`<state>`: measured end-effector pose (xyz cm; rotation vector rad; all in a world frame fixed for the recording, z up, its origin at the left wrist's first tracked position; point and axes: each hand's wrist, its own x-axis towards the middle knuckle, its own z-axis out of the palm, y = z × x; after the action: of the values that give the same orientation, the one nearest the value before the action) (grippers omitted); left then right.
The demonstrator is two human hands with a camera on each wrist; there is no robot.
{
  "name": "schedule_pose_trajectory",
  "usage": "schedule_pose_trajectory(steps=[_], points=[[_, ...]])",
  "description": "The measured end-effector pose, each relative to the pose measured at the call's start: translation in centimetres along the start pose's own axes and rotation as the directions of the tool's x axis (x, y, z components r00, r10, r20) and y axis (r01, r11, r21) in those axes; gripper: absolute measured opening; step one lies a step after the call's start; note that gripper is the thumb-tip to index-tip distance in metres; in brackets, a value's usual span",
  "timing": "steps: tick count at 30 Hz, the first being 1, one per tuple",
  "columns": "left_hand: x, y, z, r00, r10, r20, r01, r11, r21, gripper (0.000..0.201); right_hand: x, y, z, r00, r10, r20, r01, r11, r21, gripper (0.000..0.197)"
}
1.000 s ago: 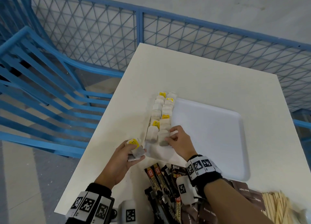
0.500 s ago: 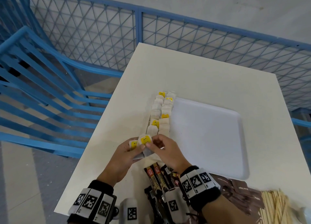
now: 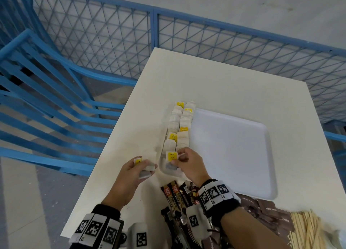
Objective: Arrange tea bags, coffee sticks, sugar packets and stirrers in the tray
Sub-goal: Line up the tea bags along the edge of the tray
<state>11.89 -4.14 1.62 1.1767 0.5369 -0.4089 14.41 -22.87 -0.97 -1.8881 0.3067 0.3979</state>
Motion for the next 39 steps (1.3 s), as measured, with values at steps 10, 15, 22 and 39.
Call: schedule_pose_trajectory(steps=[10,15,22,39], points=[[-0.3,0.0,0.1,0.999,0.027,0.017,-0.029,0.996,0.085,0.006,1.3,-0.7,1.7,0.987,-0.102,-0.127,0.092,0.992,-0.084,0.037],[0.2,-0.3,0.4,0.999,0.030,0.039,-0.033,0.995,0.098,0.018,0.3,-0.9,1.2,0.945,-0.190,-0.266,0.155,0.977,-0.146,0.032],[0.6,-0.5,2.1,0.996,0.011,0.087,-0.023,0.990,0.138,0.018,-2.4,-1.3,0.6,0.984,-0.170,0.052,0.170,0.985,0.003,0.017],[2.2,-0.8,2.6,0.969,0.147,0.198,-0.237,0.778,0.582,0.012,0.2,1.3,-4.3,0.994,0.007,0.108,0.013,0.985,-0.175,0.008]])
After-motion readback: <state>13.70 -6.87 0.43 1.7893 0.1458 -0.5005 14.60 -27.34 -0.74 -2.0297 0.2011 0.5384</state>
